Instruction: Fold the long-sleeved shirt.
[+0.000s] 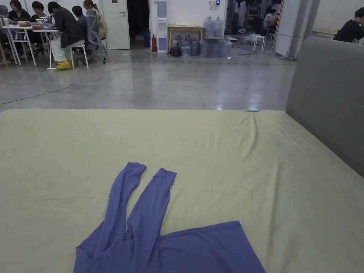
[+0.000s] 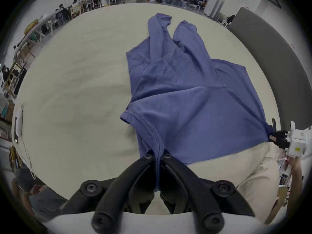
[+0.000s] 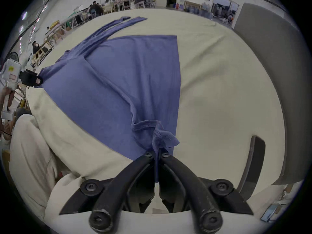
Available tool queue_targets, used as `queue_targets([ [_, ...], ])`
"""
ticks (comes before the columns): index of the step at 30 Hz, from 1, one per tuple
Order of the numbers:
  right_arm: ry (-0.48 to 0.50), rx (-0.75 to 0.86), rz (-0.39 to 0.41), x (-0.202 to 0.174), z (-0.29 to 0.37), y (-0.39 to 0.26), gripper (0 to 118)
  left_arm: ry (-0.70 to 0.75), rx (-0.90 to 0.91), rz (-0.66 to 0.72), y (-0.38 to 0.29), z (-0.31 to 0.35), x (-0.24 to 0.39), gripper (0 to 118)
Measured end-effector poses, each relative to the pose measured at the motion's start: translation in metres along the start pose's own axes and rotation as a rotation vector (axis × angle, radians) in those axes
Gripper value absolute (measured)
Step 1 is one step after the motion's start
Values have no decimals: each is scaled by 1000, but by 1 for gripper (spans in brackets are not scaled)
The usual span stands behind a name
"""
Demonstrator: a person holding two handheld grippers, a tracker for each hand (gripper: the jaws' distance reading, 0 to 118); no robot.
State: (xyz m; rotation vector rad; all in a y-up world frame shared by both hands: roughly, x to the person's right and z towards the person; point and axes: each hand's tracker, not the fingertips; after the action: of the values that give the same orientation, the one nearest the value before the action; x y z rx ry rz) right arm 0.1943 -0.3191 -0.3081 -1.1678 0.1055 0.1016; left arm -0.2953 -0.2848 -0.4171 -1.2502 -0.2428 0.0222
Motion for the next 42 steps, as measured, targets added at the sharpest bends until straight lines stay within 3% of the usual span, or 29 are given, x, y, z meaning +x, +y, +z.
queue_targets([
  [7, 25, -10, -74, 8, -17, 1, 3, -3, -14, 44, 0, -43, -25, 0],
  [8, 32, -10, -94, 12, -16, 2, 9, -1, -12, 43, 2, -42, -26, 0],
  [9, 27, -11, -109, 16, -10, 5, 21, -1, -7, 41, 4, -36, -27, 8],
  [10, 21, -7, -127, 19, 0, 7, 42, -20, -2, 52, 3, -31, -29, 29],
  [11, 22, 9, -142, 23, 13, 9, 75, -18, -8, 68, 4, -20, -29, 78],
  [12, 28, 55, -177, 28, 30, 9, 89, -28, 4, 70, 3, -9, -30, 108],
  [13, 47, 112, -213, 31, 48, 9, 90, -64, 60, 70, 0, 3, -31, 118],
  [14, 65, 156, -239, 32, 62, 9, 90, -99, 136, 65, -7, 21, -20, 117],
  [17, 92, 235, -325, 30, 85, 4, 90, -69, 103, 42, -11, 28, -16, 113],
  [18, 104, 221, -350, 25, 85, 2, 85, -55, 54, 16, -18, 30, -6, 96],
  [19, 128, 212, -345, 19, 83, 0, 61, -35, 36, 11, -17, 27, -2, 47],
  [20, 145, 218, -334, 12, 79, 0, 1, -22, 47, 8, -14, 25, 0, 0],
  [23, 135, 234, -287, -7, 66, 6, 0, -33, 41, -19, -1, 34, 21, 0],
  [25, 195, 233, -229, -19, 56, 14, 0, -86, 53, -12, 36, 44, 34, 0],
  [28, 208, 267, -151, -33, 55, 23, 0, -99, 101, -106, 114, 33, 58, 0],
  [31, 236, 369, -76, -33, 66, 23, 0, -55, 120, -227, 191, -4, 98, 0],
  [33, 228, 385, -61, -42, 66, 16, 0, -41, 111, -236, 234, -36, 127, 0],
  [34, 226, 379, -63, -43, 63, 15, 0, -54, 107, -218, 253, -60, 128, 6],
  [36, 219, 368, -51, -48, 60, 17, 0, -77, 117, -140, 280, -95, 136, 37],
  [37, 231, 366, -52, -45, 59, 18, 0, -73, 97, -88, 291, -112, 137, 37],
  [38, 237, 363, -58, -43, 59, 18, 0, -75, -1, -57, 320, -146, 128, 98],
  [39, 245, 359, -72, -39, 58, 17, 0, -35, -32, -29, 332, -166, 124, 117],
  [41, 257, 347, -107, -35, 55, 18, 0, -5, -42, -33, 355, -192, 114, 116],
  [42, 251, 339, -123, -33, 54, 18, 0, 49, 24, -61, 328, -191, 133, 115],
])
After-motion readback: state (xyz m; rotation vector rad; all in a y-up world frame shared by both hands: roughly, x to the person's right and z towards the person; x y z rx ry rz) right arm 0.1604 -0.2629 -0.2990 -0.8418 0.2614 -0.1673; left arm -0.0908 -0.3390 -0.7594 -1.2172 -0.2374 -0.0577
